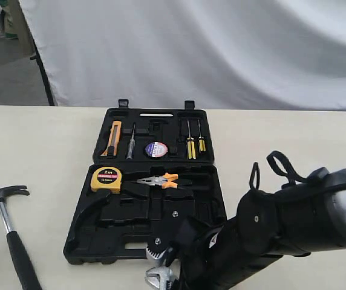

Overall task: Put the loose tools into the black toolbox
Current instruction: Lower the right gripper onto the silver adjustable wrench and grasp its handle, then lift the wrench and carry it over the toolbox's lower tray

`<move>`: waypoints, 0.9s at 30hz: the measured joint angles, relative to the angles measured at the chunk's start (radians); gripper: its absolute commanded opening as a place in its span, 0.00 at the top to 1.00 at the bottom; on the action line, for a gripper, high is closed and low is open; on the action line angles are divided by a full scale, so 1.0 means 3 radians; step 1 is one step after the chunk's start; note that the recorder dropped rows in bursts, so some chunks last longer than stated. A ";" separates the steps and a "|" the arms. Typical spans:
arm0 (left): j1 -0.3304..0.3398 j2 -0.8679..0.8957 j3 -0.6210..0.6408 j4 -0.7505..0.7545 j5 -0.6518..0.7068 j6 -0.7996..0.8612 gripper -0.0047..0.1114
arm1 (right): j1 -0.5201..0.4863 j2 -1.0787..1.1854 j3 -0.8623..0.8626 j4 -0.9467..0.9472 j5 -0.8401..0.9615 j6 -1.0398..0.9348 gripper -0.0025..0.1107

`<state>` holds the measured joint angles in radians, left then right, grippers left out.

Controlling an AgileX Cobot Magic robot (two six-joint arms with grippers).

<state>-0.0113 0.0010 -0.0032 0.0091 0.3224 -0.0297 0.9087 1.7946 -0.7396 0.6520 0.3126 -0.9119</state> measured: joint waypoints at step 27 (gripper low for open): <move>0.0000 0.0000 0.0000 0.0000 0.0000 0.0000 0.96 | 0.0133 0.0000 -0.0016 -0.0198 0.0250 -0.0119 0.98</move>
<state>-0.0113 0.0010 -0.0032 0.0091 0.3224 -0.0297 0.9486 1.7946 -0.7445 0.5925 0.3877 -0.9476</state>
